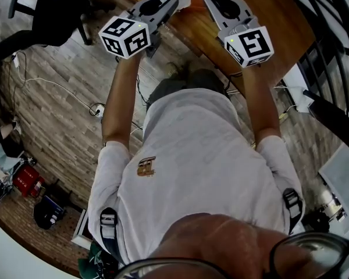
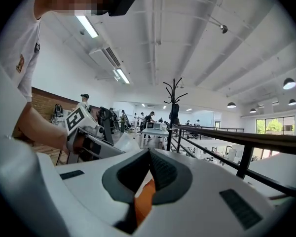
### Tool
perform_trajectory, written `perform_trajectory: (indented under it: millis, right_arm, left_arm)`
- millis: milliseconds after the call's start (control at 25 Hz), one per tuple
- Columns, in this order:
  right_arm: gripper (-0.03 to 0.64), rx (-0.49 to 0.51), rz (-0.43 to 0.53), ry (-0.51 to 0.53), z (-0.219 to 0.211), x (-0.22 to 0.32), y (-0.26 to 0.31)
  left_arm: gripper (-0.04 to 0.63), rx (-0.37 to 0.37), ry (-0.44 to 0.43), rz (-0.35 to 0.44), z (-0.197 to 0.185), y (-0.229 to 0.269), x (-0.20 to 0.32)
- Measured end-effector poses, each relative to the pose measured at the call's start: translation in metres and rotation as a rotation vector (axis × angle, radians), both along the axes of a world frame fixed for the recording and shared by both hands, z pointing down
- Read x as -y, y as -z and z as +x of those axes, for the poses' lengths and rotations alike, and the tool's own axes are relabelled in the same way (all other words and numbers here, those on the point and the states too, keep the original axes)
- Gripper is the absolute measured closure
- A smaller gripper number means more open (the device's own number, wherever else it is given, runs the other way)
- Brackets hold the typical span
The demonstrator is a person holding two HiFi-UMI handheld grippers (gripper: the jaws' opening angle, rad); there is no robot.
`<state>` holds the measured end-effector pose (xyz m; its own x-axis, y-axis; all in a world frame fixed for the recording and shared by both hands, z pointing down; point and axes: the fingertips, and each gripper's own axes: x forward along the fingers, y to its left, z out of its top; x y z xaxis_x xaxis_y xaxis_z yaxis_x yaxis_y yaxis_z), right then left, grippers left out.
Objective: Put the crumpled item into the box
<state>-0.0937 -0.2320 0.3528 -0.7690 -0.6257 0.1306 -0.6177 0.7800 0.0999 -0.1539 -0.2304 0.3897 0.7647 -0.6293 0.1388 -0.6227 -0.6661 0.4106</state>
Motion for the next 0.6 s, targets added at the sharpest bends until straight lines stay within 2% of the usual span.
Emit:
perform_trajectory:
  millis: [320,600]
  right_arm:
    - [0.584,-0.002,-0.021,0.002,0.010,0.028,-0.007]
    - [0.584,-0.030,-0.035,0.004,0.021,0.039,-0.021]
  left_arm:
    - [0.520,0.029,-0.050,-0.158,0.015,-0.028,0.035]
    - [0.520,0.097,-0.072,-0.298,0.028,-0.066,0.057]
